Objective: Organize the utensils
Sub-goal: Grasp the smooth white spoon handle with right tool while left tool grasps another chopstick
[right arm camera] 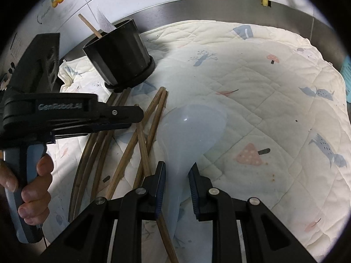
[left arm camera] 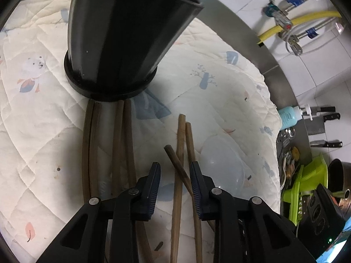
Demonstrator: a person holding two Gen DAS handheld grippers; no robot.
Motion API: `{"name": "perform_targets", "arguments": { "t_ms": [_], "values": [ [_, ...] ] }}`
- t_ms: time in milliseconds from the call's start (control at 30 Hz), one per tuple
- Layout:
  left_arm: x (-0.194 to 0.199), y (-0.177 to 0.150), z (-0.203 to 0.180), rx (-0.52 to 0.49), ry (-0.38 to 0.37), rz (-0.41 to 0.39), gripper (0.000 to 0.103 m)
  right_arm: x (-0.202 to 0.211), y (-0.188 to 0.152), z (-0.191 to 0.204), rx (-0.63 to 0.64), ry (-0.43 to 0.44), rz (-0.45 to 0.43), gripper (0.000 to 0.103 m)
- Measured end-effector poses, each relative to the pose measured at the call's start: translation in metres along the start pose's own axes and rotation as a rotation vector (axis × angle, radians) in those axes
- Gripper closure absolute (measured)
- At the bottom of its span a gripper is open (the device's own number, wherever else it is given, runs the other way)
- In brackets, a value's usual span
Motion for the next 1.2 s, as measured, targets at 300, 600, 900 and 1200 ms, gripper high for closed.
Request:
{"name": "perform_targets", "arguments": {
  "t_ms": [300, 600, 900, 1200],
  "values": [
    [-0.006, 0.009, -0.006, -0.013, 0.011, -0.023, 0.077, 0.001, 0.000, 0.002, 0.008, 0.004, -0.015, 0.079],
    [-0.006, 0.012, -0.005, -0.030, 0.014, -0.075, 0.089, 0.003, -0.003, 0.002, 0.002, 0.006, -0.026, 0.079],
    [0.033, 0.019, -0.018, -0.048, -0.057, -0.160, 0.096, 0.010, -0.002, -0.001, -0.010, -0.002, -0.045, 0.083],
    [0.073, 0.023, -0.031, -0.072, -0.098, -0.218, 0.096, 0.008, -0.003, -0.001, -0.033, 0.016, -0.043, 0.092]
  ]
}}
Point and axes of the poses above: each gripper's, at about its wrist camera, not at the fingertips, and x roughly against the way its jaws point, z to its left, y to its top, the point moved 10 cm from there along -x, roughly the way its jaws point, and after that the axes turned 13 degrees about x, right-handed, at the moved point
